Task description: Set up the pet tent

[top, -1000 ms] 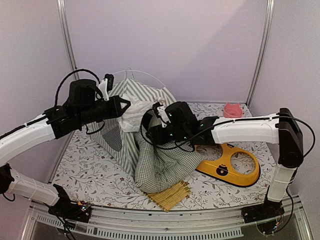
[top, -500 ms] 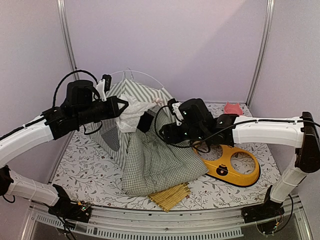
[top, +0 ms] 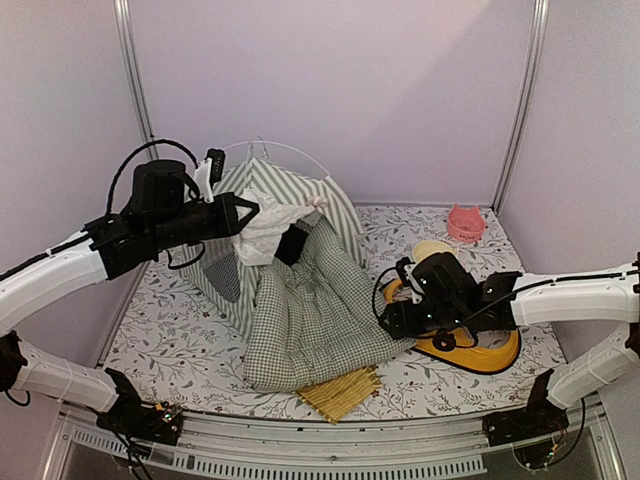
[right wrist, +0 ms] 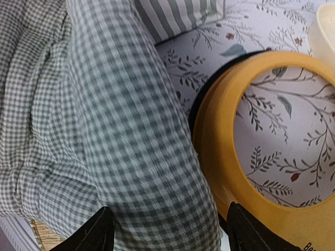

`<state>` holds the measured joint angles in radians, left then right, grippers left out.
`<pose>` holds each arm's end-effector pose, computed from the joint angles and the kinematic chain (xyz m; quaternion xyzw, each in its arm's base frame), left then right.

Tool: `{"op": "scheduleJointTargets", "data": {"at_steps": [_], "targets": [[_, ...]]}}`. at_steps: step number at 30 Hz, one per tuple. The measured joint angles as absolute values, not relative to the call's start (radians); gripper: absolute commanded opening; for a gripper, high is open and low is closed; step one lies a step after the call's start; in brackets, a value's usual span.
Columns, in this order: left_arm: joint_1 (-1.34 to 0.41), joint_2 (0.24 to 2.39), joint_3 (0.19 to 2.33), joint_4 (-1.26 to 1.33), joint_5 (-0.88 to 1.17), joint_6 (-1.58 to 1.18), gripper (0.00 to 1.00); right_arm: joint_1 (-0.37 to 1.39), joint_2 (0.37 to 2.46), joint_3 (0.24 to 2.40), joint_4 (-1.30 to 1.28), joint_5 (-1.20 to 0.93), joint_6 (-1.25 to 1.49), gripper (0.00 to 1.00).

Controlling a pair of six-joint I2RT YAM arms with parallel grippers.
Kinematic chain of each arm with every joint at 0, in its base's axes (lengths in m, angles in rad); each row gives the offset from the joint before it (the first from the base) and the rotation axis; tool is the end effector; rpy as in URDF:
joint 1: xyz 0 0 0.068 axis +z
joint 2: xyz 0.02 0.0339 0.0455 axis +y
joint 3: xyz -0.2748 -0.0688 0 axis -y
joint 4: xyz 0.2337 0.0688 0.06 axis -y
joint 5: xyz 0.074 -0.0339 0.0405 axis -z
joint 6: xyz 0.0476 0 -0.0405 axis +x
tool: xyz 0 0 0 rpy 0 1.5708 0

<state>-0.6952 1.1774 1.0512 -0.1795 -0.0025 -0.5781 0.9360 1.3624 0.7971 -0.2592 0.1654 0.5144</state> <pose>0.2074 -0.1729 0.3608 0.0465 0.8052 -0.3507 0.4760 0.1692 0.2166 0.2190 -0.1647 0.9138 0.1834 0.3229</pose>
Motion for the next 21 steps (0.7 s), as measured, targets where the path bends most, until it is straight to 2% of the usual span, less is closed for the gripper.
{"op": "scheduleJointTargets", "data": {"at_steps": [5,7,11,15,18,21], "targets": [[-0.694,1.179,1.05,-0.176,0.021,-0.571,0.0,0.936,1.351,0.657,-0.194,0.102,0.574,0.99],[-0.693,1.179,1.05,-0.173,0.031,-0.569,0.0,0.936,1.359,0.651,-0.167,0.085,0.587,0.92],[-0.692,1.183,1.05,-0.169,0.047,-0.564,0.0,0.936,1.415,0.679,-0.103,0.049,0.59,0.57],[-0.691,1.186,1.05,-0.163,0.066,-0.556,0.0,0.935,1.475,0.762,-0.083,0.019,0.582,0.13],[-0.691,1.186,1.05,-0.159,0.081,-0.551,0.0,0.935,1.503,0.851,-0.083,0.012,0.562,0.01],[-0.691,1.186,1.049,-0.155,0.102,-0.55,0.0,0.935,1.538,0.97,-0.083,0.014,0.551,0.0]]}}
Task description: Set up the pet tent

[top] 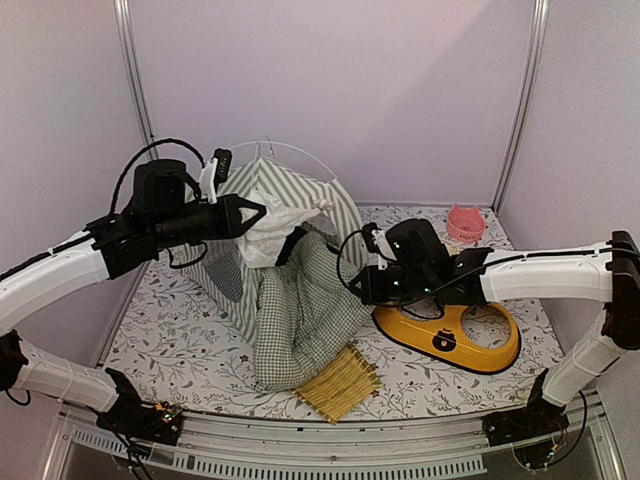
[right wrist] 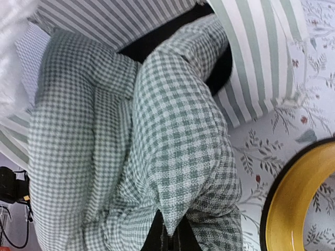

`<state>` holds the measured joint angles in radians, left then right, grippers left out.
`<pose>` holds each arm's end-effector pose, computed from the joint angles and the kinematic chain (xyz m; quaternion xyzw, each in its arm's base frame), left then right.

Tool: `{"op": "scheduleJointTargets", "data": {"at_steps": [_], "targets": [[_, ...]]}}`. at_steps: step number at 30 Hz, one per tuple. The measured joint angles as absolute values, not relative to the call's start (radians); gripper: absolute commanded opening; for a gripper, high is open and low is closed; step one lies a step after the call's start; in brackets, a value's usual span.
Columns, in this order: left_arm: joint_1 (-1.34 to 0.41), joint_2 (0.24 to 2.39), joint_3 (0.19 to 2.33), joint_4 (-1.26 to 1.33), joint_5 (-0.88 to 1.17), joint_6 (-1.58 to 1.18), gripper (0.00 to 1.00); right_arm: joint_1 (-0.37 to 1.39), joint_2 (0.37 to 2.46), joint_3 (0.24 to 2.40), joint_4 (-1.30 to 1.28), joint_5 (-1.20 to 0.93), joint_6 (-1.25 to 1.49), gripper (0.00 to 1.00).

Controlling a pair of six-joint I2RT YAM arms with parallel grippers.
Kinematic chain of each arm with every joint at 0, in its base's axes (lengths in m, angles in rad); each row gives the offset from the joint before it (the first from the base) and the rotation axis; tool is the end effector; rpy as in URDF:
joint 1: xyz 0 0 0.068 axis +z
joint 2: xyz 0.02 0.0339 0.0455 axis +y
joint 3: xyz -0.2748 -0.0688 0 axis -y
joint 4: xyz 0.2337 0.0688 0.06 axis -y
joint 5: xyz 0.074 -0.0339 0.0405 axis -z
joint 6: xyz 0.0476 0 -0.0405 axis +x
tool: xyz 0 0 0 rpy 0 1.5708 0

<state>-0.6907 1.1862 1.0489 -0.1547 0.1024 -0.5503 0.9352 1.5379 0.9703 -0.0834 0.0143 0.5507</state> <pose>0.2072 -0.1776 0.3607 0.0867 0.7973 -0.3799 0.4610 0.2006 0.2708 0.2394 -0.1681 0.8802 0.2955 0.3312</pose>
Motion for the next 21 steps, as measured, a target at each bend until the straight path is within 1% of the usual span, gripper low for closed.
{"op": "scheduleJointTargets", "data": {"at_steps": [4,10,16,20,21], "targets": [[-0.691,1.186,1.049,-0.149,0.139,-0.551,0.0,0.935,1.591,1.114,-0.088,0.047,0.529,0.0],[-0.692,1.185,1.049,-0.144,0.195,-0.552,0.0,0.926,1.677,1.299,-0.112,0.159,0.484,0.0],[-0.693,1.153,1.047,-0.144,0.218,-0.585,0.0,0.924,1.716,1.343,-0.121,0.231,0.459,0.0],[-0.693,1.151,1.04,-0.135,0.235,-0.615,0.0,0.974,1.772,1.346,-0.11,0.252,0.435,0.0],[-0.693,1.152,1.036,-0.133,0.24,-0.621,0.0,0.988,1.788,1.346,-0.108,0.257,0.43,0.02]]}}
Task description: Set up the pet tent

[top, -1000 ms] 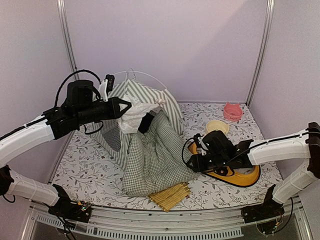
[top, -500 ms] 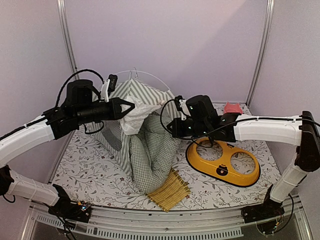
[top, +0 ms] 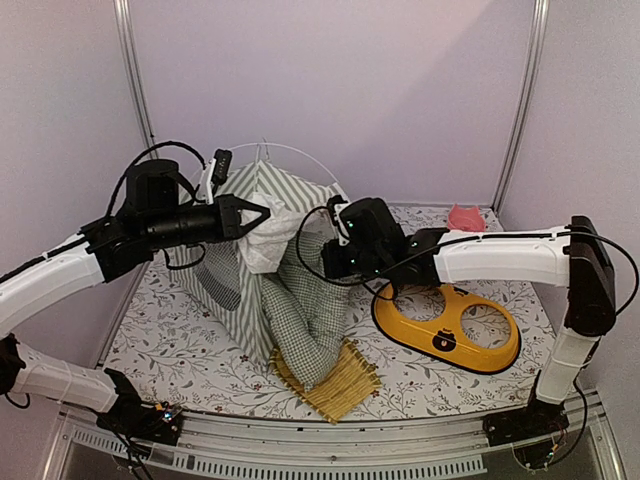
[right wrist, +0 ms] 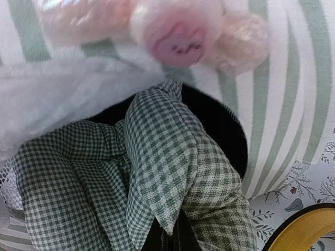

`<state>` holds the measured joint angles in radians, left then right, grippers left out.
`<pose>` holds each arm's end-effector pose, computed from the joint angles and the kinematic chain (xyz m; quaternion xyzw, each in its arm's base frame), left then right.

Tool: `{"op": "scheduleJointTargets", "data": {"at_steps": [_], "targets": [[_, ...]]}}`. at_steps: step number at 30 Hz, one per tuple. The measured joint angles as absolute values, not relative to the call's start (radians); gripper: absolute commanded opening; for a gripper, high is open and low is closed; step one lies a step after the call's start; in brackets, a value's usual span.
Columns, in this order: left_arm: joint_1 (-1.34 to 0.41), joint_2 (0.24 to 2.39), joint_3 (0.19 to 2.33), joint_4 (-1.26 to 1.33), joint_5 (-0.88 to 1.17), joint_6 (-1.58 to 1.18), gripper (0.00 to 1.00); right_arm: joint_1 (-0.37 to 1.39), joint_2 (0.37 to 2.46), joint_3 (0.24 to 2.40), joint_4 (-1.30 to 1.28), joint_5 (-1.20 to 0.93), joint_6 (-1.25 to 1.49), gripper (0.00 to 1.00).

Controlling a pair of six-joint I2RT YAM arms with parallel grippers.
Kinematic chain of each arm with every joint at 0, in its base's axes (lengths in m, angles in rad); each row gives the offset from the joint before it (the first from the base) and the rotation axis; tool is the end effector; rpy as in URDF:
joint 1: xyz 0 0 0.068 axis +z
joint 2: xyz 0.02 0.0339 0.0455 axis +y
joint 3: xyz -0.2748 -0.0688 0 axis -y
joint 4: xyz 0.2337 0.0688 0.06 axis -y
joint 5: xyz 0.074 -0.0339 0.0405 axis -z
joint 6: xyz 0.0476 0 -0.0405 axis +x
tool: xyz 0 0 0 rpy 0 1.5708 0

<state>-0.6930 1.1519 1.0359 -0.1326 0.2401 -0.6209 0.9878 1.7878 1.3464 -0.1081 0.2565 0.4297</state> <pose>0.1957 -0.1773 0.3675 0.1017 0.7805 -0.4471 0.4250 0.2405 0.3427 0.2736 -0.1782 0.8490 0.2308 0.4406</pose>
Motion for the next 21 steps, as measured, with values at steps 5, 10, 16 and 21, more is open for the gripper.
{"op": "scheduleJointTargets", "data": {"at_steps": [5,10,16,21], "targets": [[-0.693,1.159,1.031,-0.121,0.252,-0.637,0.0,0.979,1.807,1.298,-0.092,0.26,0.445,0.38],[-0.69,1.159,1.028,-0.117,0.251,-0.638,0.0,0.902,1.806,1.252,-0.087,0.225,0.45,0.77],[-0.678,1.159,1.017,-0.115,0.253,-0.637,0.0,0.955,1.736,1.232,-0.119,0.219,0.403,0.99],[-0.661,1.159,1.015,-0.113,0.258,-0.634,0.0,0.99,1.617,1.158,-0.168,0.272,0.416,0.99]]}}
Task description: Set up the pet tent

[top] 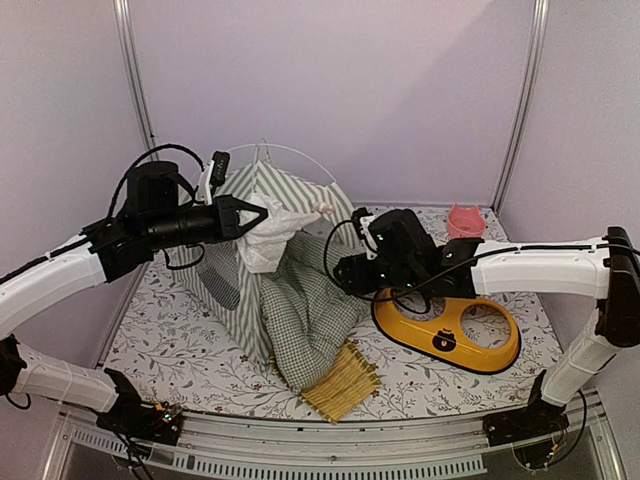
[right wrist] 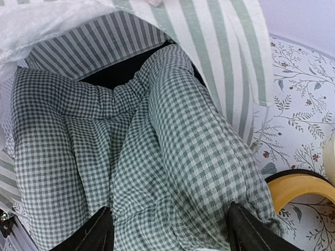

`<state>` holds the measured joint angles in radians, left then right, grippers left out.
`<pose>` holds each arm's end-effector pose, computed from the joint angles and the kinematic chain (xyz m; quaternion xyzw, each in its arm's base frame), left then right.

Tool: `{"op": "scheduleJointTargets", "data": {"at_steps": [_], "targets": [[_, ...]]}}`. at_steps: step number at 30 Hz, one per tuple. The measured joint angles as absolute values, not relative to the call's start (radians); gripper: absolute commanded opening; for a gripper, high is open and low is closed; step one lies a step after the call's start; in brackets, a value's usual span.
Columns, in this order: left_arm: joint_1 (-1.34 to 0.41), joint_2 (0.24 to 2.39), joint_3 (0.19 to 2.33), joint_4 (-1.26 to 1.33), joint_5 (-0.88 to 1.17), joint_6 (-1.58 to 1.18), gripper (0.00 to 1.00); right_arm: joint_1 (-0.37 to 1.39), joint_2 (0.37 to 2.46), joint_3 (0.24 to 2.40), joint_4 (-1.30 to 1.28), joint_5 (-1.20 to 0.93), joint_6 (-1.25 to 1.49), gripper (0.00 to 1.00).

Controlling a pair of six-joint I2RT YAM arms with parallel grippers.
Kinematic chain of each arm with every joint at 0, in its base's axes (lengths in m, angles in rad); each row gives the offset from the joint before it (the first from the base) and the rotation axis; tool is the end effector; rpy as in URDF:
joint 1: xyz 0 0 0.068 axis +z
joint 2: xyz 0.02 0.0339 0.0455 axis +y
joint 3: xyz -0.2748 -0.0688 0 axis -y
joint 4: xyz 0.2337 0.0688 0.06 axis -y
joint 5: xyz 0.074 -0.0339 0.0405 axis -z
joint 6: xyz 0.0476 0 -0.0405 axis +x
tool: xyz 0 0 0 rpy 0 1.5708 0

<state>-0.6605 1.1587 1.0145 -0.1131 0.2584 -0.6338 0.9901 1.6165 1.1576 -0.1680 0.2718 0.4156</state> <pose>0.2025 -0.1727 0.3605 0.0891 0.7843 -0.4464 0.4215 0.2113 0.2988 0.2680 -0.1909 0.8638 0.1991 0.4217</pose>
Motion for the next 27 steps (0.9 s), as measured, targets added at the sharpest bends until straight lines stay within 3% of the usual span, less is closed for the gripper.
{"op": "scheduleJointTargets", "data": {"at_steps": [19,27], "targets": [[-0.648,1.163,1.014,-0.109,0.284,-0.63,0.0,1.106,1.555,1.069,-0.303,0.322,0.464,0.99],[-0.647,1.169,1.009,-0.093,0.294,-0.63,0.0,1.271,1.744,1.203,-0.225,0.226,0.438,0.99]]}}
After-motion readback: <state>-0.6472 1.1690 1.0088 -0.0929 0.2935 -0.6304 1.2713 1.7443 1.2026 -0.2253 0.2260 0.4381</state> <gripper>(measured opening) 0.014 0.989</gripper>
